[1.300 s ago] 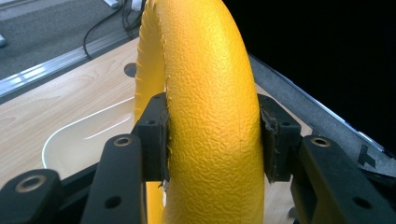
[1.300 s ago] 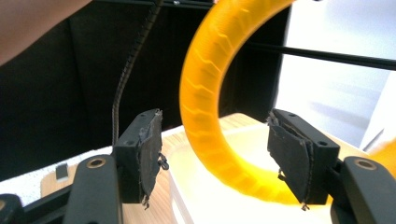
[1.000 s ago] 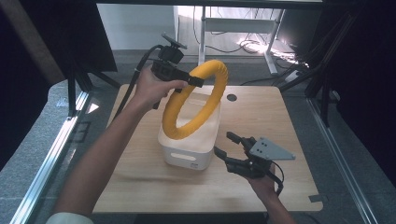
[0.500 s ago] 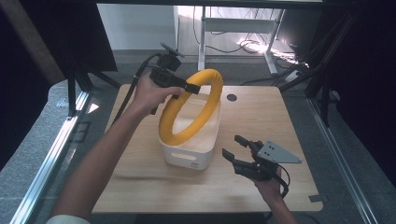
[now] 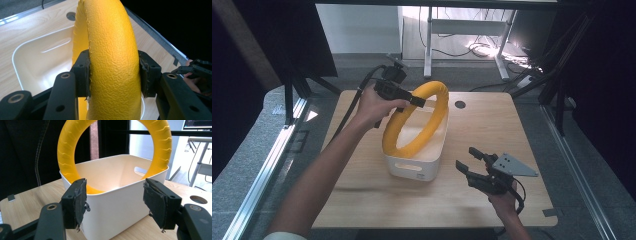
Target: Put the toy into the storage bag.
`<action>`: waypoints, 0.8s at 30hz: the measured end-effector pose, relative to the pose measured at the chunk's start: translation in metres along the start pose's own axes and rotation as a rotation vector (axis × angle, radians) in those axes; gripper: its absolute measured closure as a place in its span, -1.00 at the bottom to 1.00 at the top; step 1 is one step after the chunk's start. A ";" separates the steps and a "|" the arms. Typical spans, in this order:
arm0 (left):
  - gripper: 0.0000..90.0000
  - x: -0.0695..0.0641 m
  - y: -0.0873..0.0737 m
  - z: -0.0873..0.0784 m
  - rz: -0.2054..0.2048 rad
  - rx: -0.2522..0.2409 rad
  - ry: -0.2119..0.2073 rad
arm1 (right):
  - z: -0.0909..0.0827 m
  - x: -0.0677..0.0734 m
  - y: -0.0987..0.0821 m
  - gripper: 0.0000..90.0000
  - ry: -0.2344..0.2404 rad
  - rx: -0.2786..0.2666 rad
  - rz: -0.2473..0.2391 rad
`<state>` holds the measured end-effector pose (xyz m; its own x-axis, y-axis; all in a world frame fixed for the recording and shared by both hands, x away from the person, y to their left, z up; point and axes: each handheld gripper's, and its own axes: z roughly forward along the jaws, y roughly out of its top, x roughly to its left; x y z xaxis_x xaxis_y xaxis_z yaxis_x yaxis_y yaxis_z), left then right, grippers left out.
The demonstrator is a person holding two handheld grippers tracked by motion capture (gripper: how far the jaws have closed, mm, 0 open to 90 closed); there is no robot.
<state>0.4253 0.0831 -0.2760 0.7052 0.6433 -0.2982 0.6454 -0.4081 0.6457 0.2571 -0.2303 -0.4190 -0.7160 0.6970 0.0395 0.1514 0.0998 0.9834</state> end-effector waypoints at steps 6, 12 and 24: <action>0.16 0.005 -0.005 0.011 -0.011 0.016 -0.006 | -0.003 -0.002 -0.005 -0.21 -0.002 0.000 0.001; 0.16 0.007 -0.007 0.013 -0.027 0.004 -0.013 | -0.006 -0.005 -0.008 -0.21 -0.007 -0.003 0.017; -0.30 0.005 -0.001 0.002 -0.012 -0.026 0.002 | -0.009 -0.011 -0.012 -0.21 -0.012 -0.005 0.026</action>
<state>0.4291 0.0855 -0.2793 0.6970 0.6491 -0.3048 0.6458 -0.3834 0.6603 0.2565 -0.2454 -0.4297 -0.7039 0.7075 0.0635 0.1669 0.0778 0.9829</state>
